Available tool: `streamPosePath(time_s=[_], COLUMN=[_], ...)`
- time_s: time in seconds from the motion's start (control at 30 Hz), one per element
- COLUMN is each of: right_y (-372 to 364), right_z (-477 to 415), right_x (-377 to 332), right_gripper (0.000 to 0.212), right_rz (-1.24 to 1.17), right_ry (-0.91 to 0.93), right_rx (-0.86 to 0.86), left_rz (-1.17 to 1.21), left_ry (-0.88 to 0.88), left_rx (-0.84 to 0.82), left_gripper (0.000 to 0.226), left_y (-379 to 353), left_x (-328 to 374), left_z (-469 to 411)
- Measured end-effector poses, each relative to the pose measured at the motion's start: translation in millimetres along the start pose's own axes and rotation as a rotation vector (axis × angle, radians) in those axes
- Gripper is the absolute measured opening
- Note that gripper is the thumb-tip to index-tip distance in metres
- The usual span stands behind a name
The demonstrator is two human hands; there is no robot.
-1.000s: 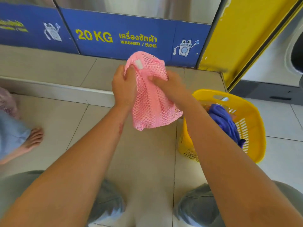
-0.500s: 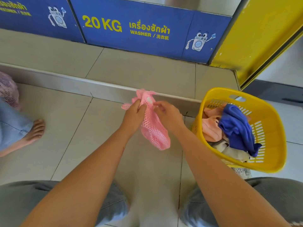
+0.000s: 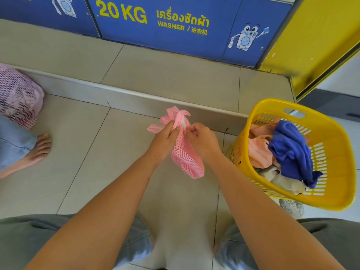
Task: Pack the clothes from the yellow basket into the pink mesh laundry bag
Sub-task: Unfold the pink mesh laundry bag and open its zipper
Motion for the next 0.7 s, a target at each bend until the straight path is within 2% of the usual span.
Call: streamPosePath(time_s=[0.1, 0.2, 0.27, 0.37, 0.43, 0.5, 0.6, 0.7], right_y=[-3.1, -8.0, -8.0, -8.1, -10.1, -11.0, -11.9, -12.2], right_z=[-1.0, -0.3, 0.8, 2.7, 2.4, 0.6, -1.5, -0.2], right_x=[-4.4, -6.6, -8.1, -12.4, -15.9, -18.3, -19.6, -23.5], right_gripper=[0.014, 0.013, 0.015, 0.02, 0.023, 0.026, 0.019, 0.015], right_rz=[-0.042, -0.223, -0.323, -0.362, -0.33, -0.295, -0.233, -0.17], right_ry=[0.012, 0.0, -0.009, -0.003, 0.026, 0.054, 0.076, 0.137], right_rx=[-0.023, -0.104, -0.13, -0.15, -0.154, -0.148, -0.147, -0.159], left_rz=[0.007, -0.052, -0.309, -0.856, -1.021, -1.0, -0.725, -0.353], left_ry=[0.0, 0.003, -0.015, -0.009, -0.008, -0.101, -0.228, -0.159], left_rx=[-0.001, 0.002, -0.006, 0.044, 0.12, 0.205, 0.206, 0.21], left_gripper=[0.031, 0.032, 0.033, 0.043, 0.043, 0.046, 0.057, 0.058], left_y=[4.8, 10.4, 16.4, 33.3, 40.7, 42.3, 40.3, 41.3], left_x=[-0.4, -3.7, -3.5, -1.4, -1.7, 3.5, 6.8, 3.5], left_z=[1.9, 4.1, 4.3, 5.7, 7.0, 5.6, -1.9, -8.0])
Point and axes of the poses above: each hand's wrist, its own z-axis away from the middle knuckle, its own y-axis out of the back of the hand, x = y × z, the point moved 9 cm from there along -z, towards the middle knuckle, and after that the axes turned 13 degrees about -y, right-handed, at the moved point
